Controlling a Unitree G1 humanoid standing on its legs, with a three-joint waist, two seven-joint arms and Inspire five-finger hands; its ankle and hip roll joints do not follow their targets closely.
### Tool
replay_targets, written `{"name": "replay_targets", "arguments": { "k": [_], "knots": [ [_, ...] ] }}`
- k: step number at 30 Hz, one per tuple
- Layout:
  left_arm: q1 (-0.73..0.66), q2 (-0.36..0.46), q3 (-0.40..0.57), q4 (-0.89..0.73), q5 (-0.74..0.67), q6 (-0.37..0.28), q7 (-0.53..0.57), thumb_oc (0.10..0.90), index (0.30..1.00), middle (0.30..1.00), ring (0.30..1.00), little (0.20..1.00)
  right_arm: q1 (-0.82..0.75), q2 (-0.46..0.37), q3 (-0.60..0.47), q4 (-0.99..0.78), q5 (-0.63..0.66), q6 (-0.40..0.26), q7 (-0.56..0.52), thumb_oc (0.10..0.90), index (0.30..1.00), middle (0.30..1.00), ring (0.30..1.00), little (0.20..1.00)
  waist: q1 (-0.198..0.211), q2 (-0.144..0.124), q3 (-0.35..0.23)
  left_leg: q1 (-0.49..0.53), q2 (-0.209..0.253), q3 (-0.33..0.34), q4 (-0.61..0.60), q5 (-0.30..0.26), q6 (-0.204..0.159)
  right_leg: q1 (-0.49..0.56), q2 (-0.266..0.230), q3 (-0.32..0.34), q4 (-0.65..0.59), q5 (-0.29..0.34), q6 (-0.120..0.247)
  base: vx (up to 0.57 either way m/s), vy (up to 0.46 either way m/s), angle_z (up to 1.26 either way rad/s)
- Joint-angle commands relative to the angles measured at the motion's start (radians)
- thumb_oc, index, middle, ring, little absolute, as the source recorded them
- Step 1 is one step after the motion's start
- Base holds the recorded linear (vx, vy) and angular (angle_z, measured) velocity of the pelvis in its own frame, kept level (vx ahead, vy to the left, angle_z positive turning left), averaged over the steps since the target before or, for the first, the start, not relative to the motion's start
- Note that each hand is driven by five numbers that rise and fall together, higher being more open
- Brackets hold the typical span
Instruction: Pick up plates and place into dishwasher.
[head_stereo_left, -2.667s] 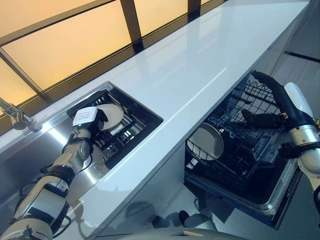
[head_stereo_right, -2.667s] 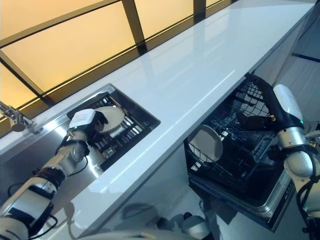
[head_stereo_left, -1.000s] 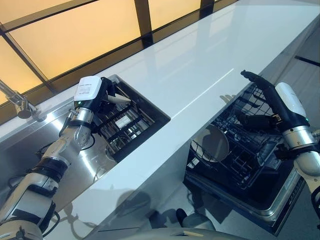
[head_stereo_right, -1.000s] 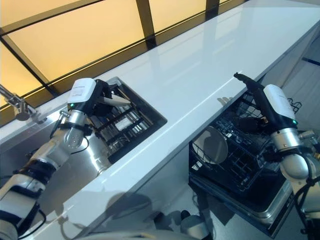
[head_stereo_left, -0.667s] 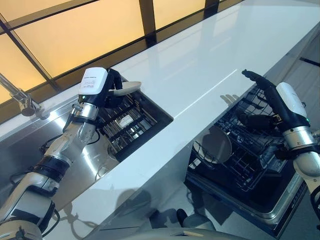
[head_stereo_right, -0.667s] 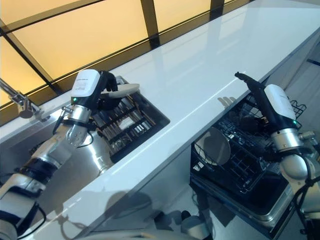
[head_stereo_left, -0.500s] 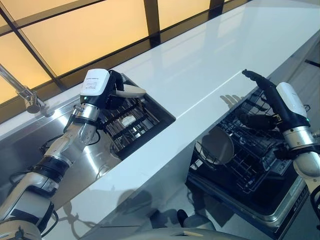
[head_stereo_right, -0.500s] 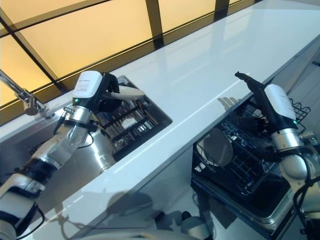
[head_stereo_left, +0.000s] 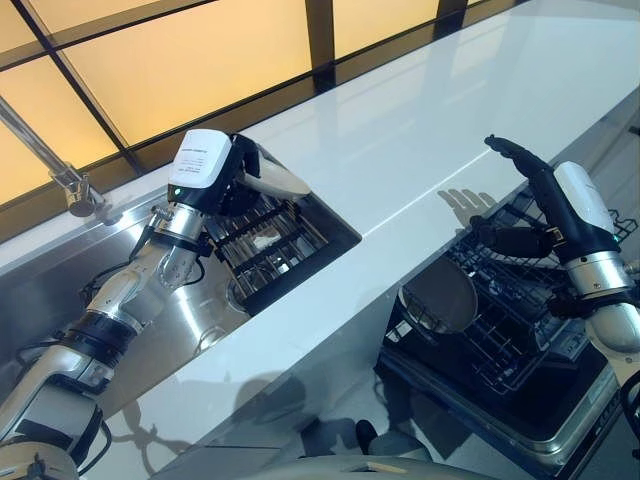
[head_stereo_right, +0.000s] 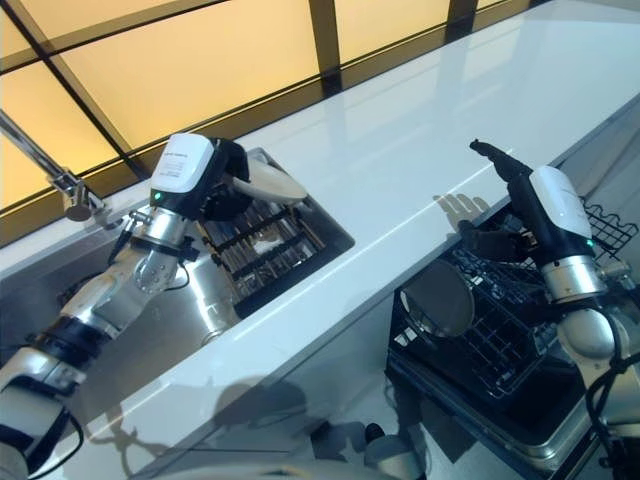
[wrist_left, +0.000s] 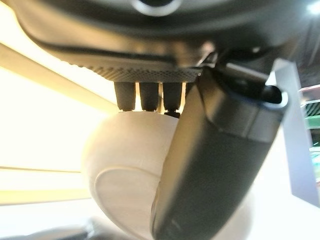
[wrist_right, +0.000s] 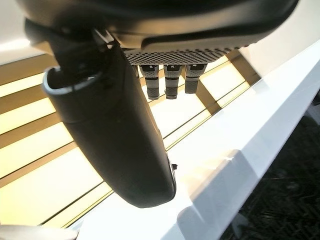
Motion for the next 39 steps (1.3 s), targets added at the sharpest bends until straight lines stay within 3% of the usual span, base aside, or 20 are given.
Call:
{"name": "replay_targets", "arguments": {
  "k": [1, 12, 19, 39],
  "knots": [
    [-0.107, 0.092, 0.051, -0.072, 0.0, -0.036, 0.092, 0.1, 0.3, 0.3, 0.3, 0.2, -0.152, 0.006, -0.019, -0.08, 0.087, -0.099, -0.033, 0.8, 0.9, 0.9, 0.9, 0.9, 0.03, -0.032, -0.129, 0.014, -0.013, -0.004, 0.008, -0.11, 0.037, 0.021, 0.038, -0.029, 0.006, -0.083, 0.035, -0.02, -0.009, 0.07],
    [-0.131, 0.059, 0.058, -0.219, -0.025, -0.047, 0.047, 0.1, 0.3, 0.3, 0.3, 0.2, -0.281, 0.061, 0.095, -0.077, 0.1, -0.066, -0.066, 0.8, 0.9, 0.9, 0.9, 0.9, 0.073, -0.038, -0.137, 0.01, -0.015, -0.041, 0.008, -0.108, 0.035, 0.028, 0.034, -0.059, 0.006, -0.088, 0.03, -0.02, -0.004, 0.08],
    [-0.14, 0.048, 0.063, -0.248, -0.068, -0.08, 0.035, 0.1, 0.3, 0.3, 0.3, 0.2, -0.314, 0.079, 0.134, -0.07, 0.085, -0.079, -0.058, 0.8, 0.9, 0.9, 0.9, 0.9, 0.089, -0.041, -0.142, 0.007, -0.016, -0.056, 0.008, -0.107, 0.034, 0.03, 0.032, -0.07, 0.006, -0.091, 0.028, -0.01, 0.0, 0.05],
    [-0.217, -0.008, 0.027, -0.326, -0.128, -0.086, -0.046, 0.1, 0.3, 0.3, 0.3, 0.2, -0.415, 0.101, 0.34, -0.031, 0.021, 0.0, 0.068, 0.8, 0.9, 0.9, 0.9, 0.9, 0.113, -0.049, -0.154, 0.003, -0.018, -0.076, 0.008, -0.11, 0.036, 0.032, 0.026, -0.089, 0.006, -0.097, 0.028, 0.0, 0.0, 0.01]
  ]
}}
